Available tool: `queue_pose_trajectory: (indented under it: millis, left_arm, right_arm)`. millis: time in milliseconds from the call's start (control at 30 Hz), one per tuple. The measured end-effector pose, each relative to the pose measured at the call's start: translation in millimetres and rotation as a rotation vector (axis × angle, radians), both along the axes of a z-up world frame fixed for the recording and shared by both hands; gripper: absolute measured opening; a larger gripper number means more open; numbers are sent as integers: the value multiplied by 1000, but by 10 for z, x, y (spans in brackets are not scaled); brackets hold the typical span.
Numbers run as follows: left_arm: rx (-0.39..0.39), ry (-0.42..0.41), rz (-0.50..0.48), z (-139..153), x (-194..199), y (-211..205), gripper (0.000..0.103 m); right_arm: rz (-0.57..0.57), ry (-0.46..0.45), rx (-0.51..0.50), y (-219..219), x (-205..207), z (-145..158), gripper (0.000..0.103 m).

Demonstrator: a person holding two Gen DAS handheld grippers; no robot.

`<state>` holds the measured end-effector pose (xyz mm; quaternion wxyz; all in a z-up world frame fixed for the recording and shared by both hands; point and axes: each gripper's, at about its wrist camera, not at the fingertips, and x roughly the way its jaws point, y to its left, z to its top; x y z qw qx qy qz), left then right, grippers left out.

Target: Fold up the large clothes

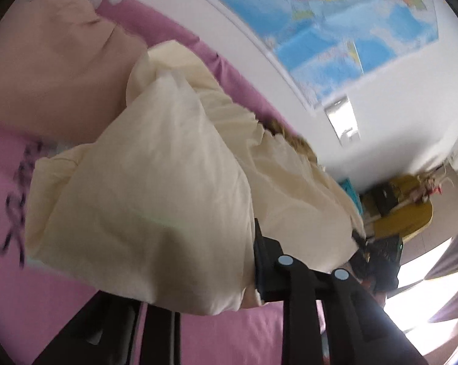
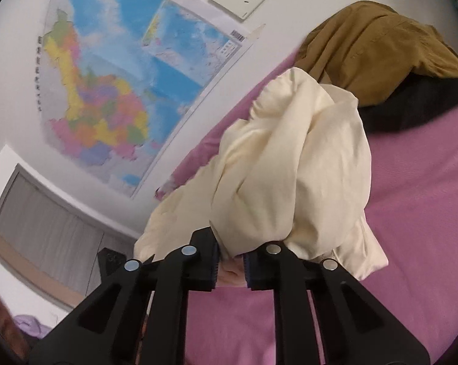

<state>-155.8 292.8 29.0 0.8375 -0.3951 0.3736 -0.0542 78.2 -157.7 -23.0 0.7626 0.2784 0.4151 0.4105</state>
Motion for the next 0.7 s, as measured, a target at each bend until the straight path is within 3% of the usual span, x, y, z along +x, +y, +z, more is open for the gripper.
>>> queue_pose_trajectory:
  millis: [67, 133, 167, 233, 267, 333, 500, 533, 600, 667, 700]
  left_arm:
    - [60, 53, -8, -112, -89, -74, 43]
    - [198, 112, -1, -219, -163, -144, 62]
    - [251, 101, -5, -212, -218, -168, 65]
    - [277, 54, -19, -143, -353, -174, 64]
    - [292, 27, -23, -77, -431, -171, 64]
    - [328, -67, -20, 140, -672, -148, 64]
    - [346, -237, -9, 495, -943, -152, 66]
    - [361, -243, -28, 515, -878, -211, 66]
    - [399, -221, -78, 472, -676, -369, 66]
    - [488, -111, -107, 329, -292, -559, 64]
    - [519, -66, -105, 230, -214, -579, 61]
  right_arm:
    - [0, 24, -99, -20, -60, -141, 32]
    - [-23, 84, -172, -35, -45, -331, 38]
    - [-26, 121, -154, -87, -37, -449, 44]
    - [-30, 128, -131, -177, -86, -503, 54]
    - [-29, 117, -125, -228, -141, -496, 71]
    - [-32, 101, -98, -337, -262, -474, 91]
    - [-92, 77, -55, -553, -409, -498, 73]
    - [-108, 76, -59, -538, -368, -518, 64]
    - [-127, 78, -94, -476, -264, -579, 42]
    - [-126, 60, -97, -426, -186, -586, 17]
    - [-128, 34, -123, -409, -184, -544, 14]
